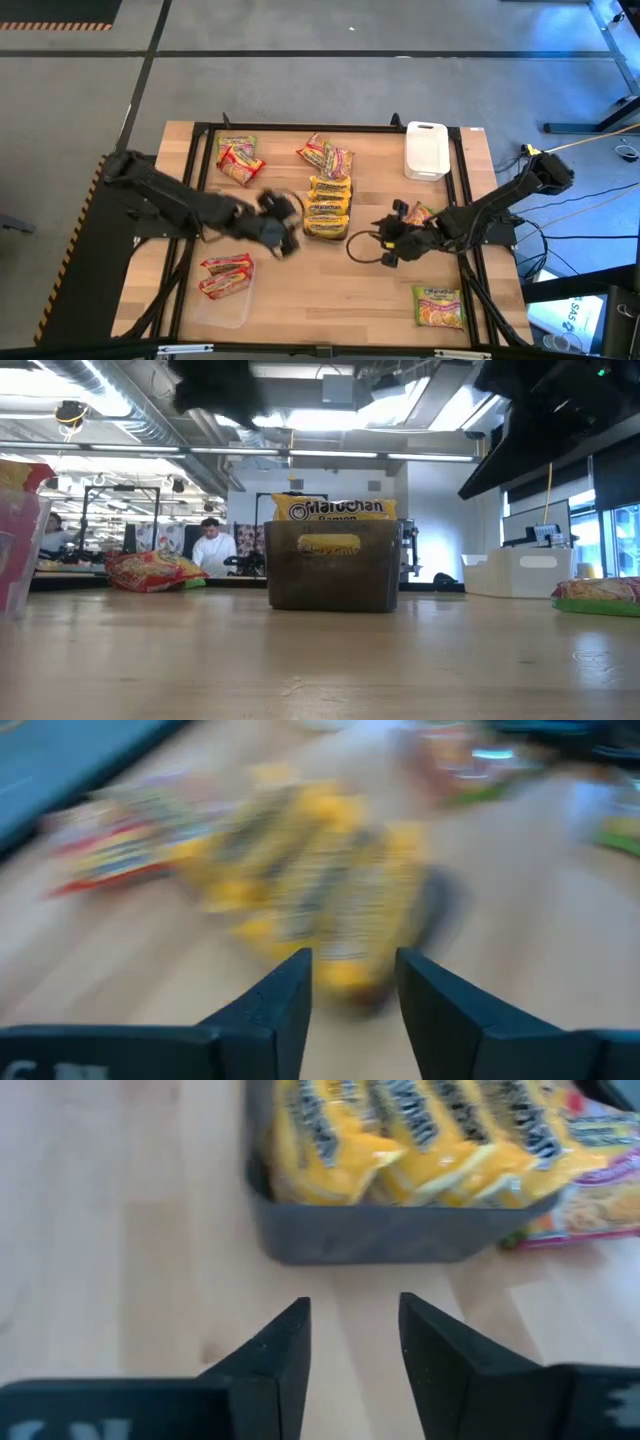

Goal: Sort Maruchan noodles
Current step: Put the red noodle pack into the transparent bin

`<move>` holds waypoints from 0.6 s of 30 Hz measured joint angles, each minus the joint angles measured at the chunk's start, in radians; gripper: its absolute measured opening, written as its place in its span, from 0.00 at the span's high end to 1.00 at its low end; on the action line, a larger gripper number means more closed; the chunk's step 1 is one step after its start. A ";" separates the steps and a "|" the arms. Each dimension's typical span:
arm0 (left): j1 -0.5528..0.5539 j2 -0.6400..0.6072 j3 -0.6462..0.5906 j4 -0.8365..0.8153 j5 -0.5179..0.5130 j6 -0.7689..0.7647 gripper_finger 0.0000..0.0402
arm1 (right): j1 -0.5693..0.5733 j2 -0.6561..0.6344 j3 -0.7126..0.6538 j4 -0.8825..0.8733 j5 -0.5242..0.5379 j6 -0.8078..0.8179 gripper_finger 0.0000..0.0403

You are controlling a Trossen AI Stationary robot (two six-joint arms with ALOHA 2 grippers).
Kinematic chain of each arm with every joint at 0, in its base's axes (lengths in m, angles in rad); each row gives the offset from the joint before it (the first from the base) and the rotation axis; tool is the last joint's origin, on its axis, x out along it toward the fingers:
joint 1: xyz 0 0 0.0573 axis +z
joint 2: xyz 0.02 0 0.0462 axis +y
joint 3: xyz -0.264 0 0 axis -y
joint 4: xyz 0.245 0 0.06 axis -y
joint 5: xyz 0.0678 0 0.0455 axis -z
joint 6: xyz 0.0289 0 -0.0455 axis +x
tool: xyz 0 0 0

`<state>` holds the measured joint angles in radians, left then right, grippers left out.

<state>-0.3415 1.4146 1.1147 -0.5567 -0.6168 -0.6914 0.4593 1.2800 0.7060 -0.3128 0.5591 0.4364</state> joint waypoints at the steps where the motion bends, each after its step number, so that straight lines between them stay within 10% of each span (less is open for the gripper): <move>1: 0.032 -0.027 0.002 -0.090 -0.011 -0.048 0.68 | -0.009 0.000 -0.005 0.000 0.003 0.000 0.70; 9: 0.374 -0.080 -0.012 -0.622 -0.020 -0.221 0.84 | -0.022 0.000 -0.045 0.026 -0.018 0.031 0.71; 18: 0.779 -0.073 -0.233 -0.402 0.108 0.016 0.97 | -0.021 0.000 -0.086 0.032 -0.010 0.086 0.71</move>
<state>0.4376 1.3418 0.8812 -0.9587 -0.5091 -0.6756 0.4378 1.2804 0.6203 -0.2809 0.5493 0.5227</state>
